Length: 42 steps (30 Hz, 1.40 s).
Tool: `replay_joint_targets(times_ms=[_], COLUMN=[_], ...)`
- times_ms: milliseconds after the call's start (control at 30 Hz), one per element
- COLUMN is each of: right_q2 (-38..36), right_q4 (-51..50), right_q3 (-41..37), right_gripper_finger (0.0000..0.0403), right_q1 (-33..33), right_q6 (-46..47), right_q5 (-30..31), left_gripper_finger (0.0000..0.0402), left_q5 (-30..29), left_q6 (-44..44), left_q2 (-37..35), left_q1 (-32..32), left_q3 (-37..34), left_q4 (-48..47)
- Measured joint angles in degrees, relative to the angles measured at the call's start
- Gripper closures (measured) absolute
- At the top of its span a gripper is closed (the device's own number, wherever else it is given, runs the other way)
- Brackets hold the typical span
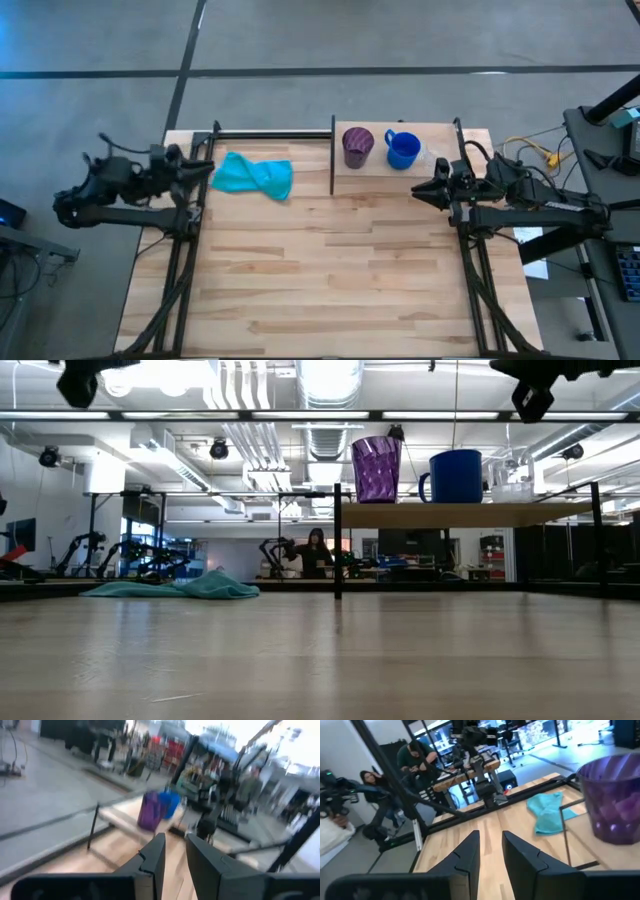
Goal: Stack small to large cups/mugs on shelf
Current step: Return to Home Position
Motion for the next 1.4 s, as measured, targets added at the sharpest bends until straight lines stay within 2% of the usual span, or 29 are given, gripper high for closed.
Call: replay_joint_targets(times_ms=[67,400,633,833,1000,1167,1400], right_q2=[-1.4,-9.0,-14.1,-17.8,-20.3,-21.0,-20.9], right_q4=[1.0,10.4,17.5,26.4,28.9,28.0,27.8], right_q3=[-1.9,-12.0,-20.2,-27.3,-32.2,-32.6,-32.5], right_gripper_finger=[0.0326,0.0326,0.0325,0.0325,0.0326,0.0326,0.0326], right_q1=[0.0,0.0,0.0,0.0,0.0,0.0,0.0], right_q6=[0.1,1.0,3.5,5.1,8.4,8.3,8.0], right_q5=[-1.2,-1.7,-1.7,-1.7,-1.7,-1.0,-1.0], left_gripper_finger=[0.0338,0.0338,0.0338,0.0338,0.0338,0.0338,0.0338], left_q5=[0.3,-0.1,-4.0,-6.0,-6.3,-7.0,-7.0], left_q6=[-0.1,-0.2,-0.2,-1.6,-1.7,-2.2,-7.5], left_q2=[-1.8,-11.3,-15.4,-15.2,-15.6,-15.6,-15.4], left_q1=[0.0,0.0,0.0,0.0,0.0,0.0,0.0], left_q3=[-2.7,-14.2,-19.2,-20.3,-20.4,-21.8,-26.5], left_q4=[-0.4,9.0,8.8,8.0,7.9,8.5,9.9])
